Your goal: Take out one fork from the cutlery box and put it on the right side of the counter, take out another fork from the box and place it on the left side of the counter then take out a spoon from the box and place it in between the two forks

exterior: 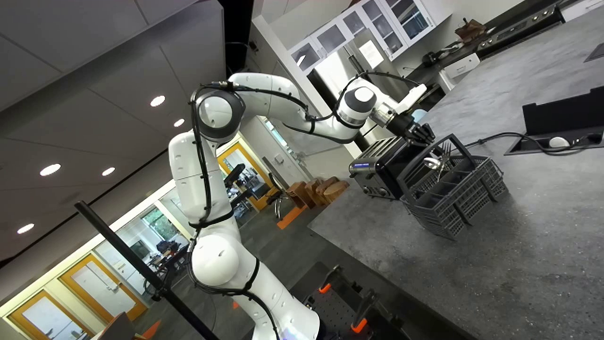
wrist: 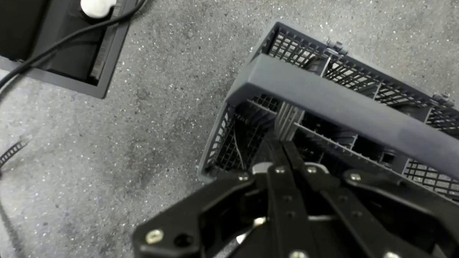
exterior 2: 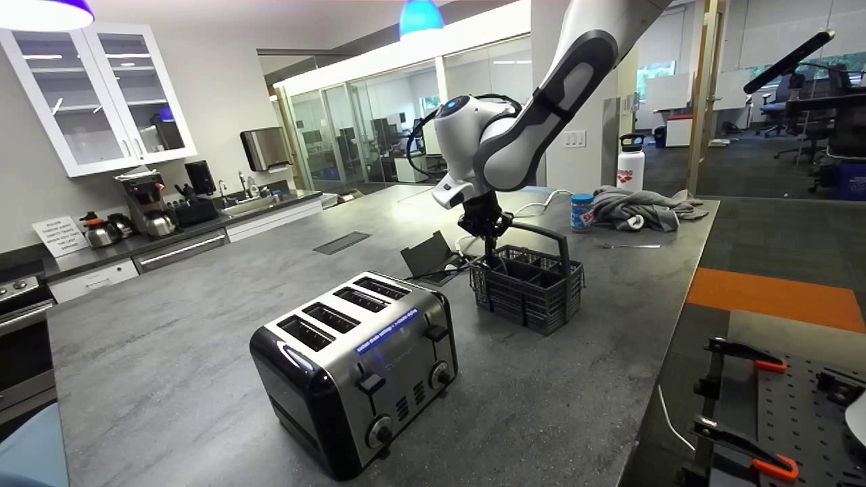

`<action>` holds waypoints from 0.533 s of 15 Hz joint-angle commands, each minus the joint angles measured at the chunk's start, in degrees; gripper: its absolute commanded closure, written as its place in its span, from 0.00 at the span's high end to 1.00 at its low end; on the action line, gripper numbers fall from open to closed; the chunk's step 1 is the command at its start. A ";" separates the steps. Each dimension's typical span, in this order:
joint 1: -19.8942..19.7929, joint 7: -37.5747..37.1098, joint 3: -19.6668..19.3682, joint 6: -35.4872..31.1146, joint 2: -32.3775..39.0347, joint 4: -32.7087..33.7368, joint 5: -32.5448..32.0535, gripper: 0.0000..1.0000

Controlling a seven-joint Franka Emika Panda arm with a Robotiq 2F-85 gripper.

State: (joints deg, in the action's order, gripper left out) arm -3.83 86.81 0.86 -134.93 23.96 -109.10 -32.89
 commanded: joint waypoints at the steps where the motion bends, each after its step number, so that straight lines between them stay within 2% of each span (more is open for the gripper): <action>1: -0.19 4.17 0.64 0.72 -0.50 0.09 3.99 0.01; 8: 0.45 10.38 0.38 2.83 0.12 0.97 6.77 0.01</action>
State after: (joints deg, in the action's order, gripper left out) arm -3.77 94.44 0.96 -134.49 24.00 -109.06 -27.55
